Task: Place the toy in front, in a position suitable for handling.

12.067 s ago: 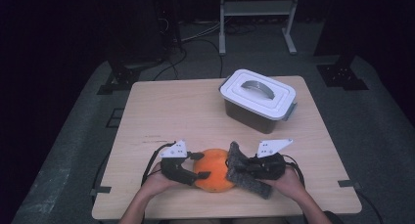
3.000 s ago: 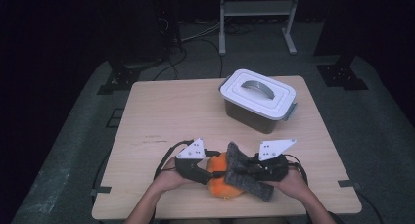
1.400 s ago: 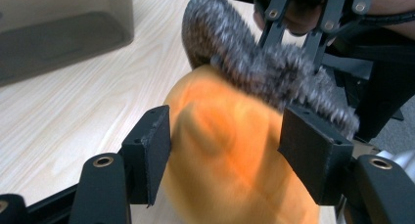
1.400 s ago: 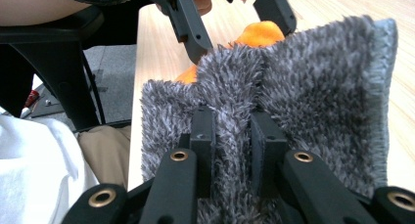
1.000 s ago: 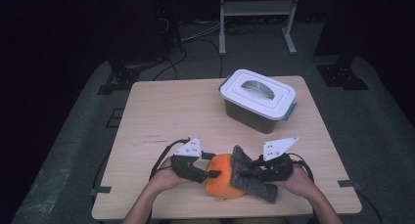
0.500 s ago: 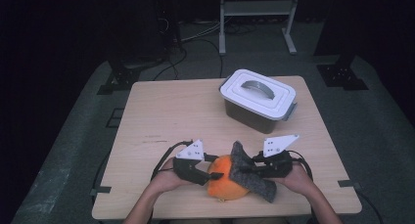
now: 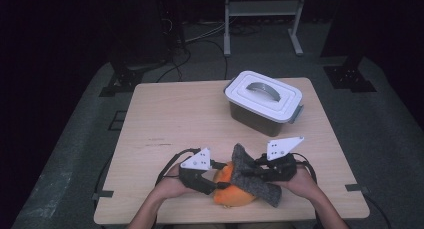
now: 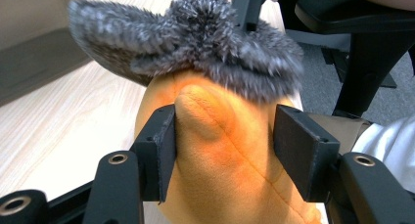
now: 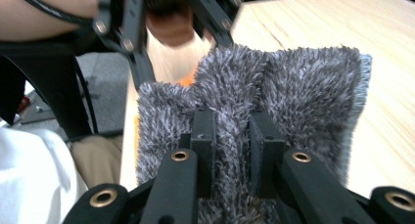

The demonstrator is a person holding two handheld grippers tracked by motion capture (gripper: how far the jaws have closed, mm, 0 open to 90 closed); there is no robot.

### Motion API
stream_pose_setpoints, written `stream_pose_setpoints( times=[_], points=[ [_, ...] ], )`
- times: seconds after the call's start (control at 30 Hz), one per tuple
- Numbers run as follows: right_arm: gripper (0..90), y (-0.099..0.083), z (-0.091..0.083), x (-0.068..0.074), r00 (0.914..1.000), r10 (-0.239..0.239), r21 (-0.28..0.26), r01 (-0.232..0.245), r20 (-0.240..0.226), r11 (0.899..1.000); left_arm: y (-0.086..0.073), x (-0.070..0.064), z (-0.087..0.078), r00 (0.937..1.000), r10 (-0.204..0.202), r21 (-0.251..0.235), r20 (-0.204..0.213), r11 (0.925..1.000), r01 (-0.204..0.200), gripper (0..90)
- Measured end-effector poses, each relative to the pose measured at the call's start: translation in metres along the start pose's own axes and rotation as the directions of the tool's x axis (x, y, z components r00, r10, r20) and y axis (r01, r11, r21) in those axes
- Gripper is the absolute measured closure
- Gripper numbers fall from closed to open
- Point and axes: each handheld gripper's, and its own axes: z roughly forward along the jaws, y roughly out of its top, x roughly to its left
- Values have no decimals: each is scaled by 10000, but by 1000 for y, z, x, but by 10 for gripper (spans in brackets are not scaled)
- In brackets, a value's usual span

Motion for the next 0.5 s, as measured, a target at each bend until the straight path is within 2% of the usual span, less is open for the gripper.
stream_pose_setpoints(
  times=[0.07,0.2,0.27,0.3,0.33,0.4,0.47,0.5],
  points=[
    [749,-3,-4,-3,9998,184,23,-184,99,9998,0,0,1,9999,48,-37,90,10000,-48,425],
    [746,5,-5,1,9999,-5,-422,10,118,9991,1,-2,2,9995,138,-139,296,9998,-134,412],
    [746,7,1,3,9998,-88,-223,92,162,9997,1,-3,3,9995,-59,-31,317,10000,60,344],
    [746,7,3,3,9998,-56,-245,61,185,9997,2,-3,3,9995,-204,47,248,9998,203,280],
    [746,6,6,3,9998,0,-299,5,189,9996,2,-3,3,9993,-292,57,222,9996,291,260],
    [746,7,6,5,9997,-64,-244,70,233,9997,1,-3,3,9997,-231,50,115,9997,231,272],
    [747,6,4,5,9997,-107,-198,112,229,9997,1,-2,2,9998,-171,114,-129,9998,172,367],
    [747,5,3,4,9997,-83,-168,87,240,9998,0,-1,1,9996,-231,126,-145,9996,233,383]
  ],
)
